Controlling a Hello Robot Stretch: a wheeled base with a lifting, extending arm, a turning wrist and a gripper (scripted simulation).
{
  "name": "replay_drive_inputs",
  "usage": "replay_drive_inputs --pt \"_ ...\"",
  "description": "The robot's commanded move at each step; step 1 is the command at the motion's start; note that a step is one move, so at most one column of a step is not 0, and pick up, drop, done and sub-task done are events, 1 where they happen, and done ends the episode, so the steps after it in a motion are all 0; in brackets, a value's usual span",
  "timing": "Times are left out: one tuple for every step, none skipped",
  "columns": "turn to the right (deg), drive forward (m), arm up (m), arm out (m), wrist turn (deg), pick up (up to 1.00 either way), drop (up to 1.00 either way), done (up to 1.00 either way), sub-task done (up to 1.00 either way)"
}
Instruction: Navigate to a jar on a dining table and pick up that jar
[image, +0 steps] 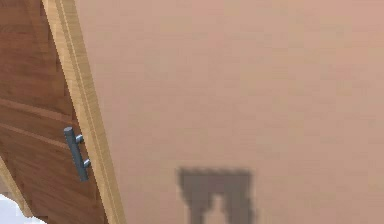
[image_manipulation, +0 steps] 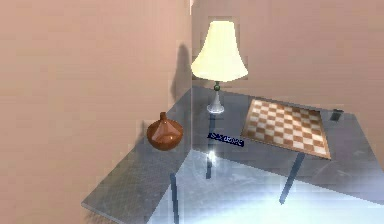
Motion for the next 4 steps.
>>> replay_drive_inputs --pt "0.0 0.0 0.38 0.0 0.0 0.0 0.0 0.0 0.0" --pt "0.0 0.0 0.0 0.42 0.0 0.0 0.0 0.0 0.0" --pt "0.0 0.0 0.0 0.0 45.0 0.0 0.0 0.0 0.0" --pt "0.0 0.0 0.0 0.0 45.0 0.0 0.0 0.0 0.0"
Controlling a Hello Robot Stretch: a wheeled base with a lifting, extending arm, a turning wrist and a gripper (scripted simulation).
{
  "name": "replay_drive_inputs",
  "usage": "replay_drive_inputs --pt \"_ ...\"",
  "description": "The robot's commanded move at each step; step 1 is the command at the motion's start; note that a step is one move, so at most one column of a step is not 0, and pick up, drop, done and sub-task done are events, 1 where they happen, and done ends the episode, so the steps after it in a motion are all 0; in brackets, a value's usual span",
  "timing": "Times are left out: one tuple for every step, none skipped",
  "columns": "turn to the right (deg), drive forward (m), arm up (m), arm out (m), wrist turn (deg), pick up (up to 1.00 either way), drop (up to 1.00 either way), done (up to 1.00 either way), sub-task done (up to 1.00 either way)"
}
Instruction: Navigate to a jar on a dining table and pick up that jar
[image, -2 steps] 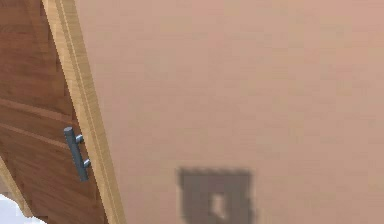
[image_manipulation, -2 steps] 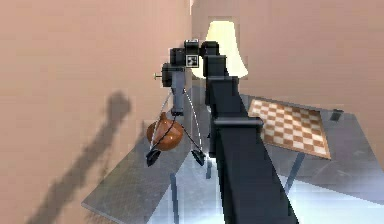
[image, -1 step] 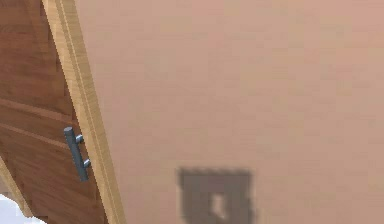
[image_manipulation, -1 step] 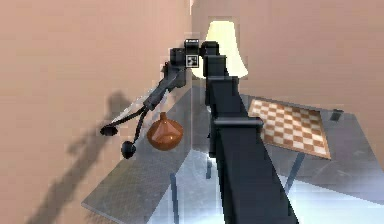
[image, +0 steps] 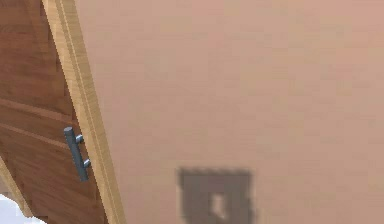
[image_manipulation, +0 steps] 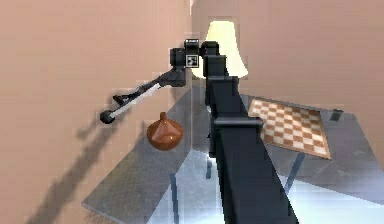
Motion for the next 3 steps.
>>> replay_drive_inputs --pt "0.0 0.0 0.0 0.0 45.0 0.0 0.0 0.0 0.0" --pt "0.0 0.0 0.0 0.0 12.0 0.0 0.0 0.0 0.0" --pt "0.0 0.0 -0.3 0.0 0.0 0.0 0.0 0.0 0.0"
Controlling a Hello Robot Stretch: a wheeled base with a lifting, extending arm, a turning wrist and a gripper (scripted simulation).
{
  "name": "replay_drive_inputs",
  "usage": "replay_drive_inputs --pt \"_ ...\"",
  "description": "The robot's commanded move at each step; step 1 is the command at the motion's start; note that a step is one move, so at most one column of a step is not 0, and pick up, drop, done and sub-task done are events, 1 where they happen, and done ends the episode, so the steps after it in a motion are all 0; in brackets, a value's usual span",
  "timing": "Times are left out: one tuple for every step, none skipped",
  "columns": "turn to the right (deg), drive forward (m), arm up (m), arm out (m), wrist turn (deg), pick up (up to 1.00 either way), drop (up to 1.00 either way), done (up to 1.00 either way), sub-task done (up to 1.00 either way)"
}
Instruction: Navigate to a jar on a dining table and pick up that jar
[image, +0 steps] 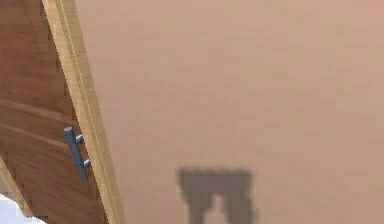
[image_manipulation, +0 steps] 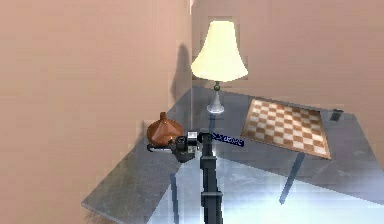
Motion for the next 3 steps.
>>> replay_drive_inputs --pt "0.0 0.0 0.0 0.0 0.0 1.0 0.0 0.0 0.0" --pt "0.0 0.0 0.1 0.0 0.0 0.0 0.0 0.0 0.0" --pt "0.0 0.0 0.0 0.0 0.0 0.0 0.0 1.0 0.0"
